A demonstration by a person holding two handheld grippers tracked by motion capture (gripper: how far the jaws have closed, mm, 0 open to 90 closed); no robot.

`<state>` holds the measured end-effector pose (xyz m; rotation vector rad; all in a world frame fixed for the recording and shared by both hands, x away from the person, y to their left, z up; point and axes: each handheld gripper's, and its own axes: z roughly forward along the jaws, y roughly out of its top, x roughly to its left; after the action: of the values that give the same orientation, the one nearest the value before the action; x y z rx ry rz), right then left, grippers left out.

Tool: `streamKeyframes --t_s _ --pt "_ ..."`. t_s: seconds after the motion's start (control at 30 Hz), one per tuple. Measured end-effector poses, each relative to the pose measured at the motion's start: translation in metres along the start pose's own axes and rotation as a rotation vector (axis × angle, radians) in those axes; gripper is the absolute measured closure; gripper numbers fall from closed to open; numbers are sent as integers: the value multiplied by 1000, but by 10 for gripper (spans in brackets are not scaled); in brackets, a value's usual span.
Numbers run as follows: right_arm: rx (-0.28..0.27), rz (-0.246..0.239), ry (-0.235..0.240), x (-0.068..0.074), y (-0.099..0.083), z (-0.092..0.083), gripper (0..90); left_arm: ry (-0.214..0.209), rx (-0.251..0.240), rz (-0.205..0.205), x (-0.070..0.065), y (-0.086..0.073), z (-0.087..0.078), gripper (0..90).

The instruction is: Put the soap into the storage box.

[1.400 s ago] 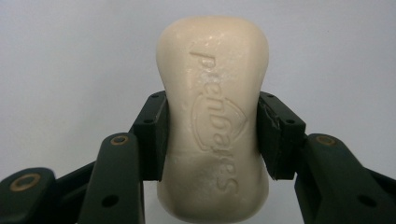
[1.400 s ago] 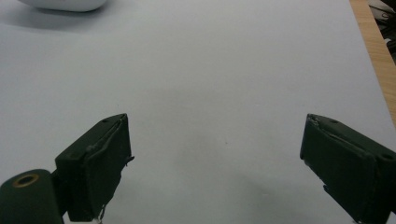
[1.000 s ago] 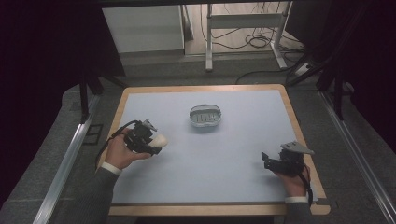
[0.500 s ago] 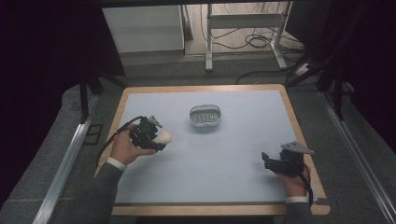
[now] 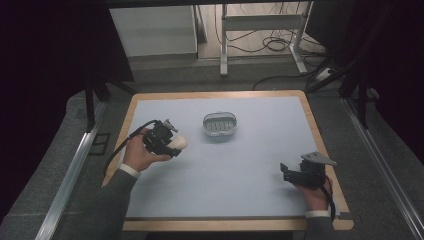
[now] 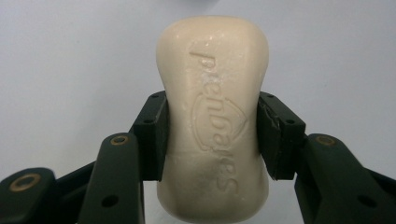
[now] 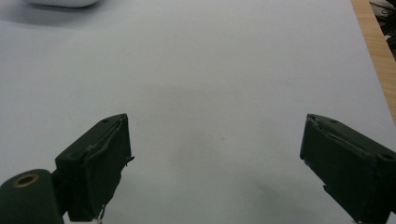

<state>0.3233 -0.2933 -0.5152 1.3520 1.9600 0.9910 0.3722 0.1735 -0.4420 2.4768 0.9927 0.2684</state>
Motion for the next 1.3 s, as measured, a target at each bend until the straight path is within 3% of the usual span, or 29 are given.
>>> streamKeyframes --t_s 0.47,0.83,1.17,1.3 --pt "4 0 3 0 -1 1 85 -11 -3 -15 7 9 5 499" --pt "-2 7 8 -1 0 0 85 1 -10 10 7 24 6 499" --pt "2 7 6 -2 -1 0 85 -9 -21 -6 13 32 13 499" --pt "2 7 6 -1 -1 1 85 -9 -15 14 12 38 15 499"
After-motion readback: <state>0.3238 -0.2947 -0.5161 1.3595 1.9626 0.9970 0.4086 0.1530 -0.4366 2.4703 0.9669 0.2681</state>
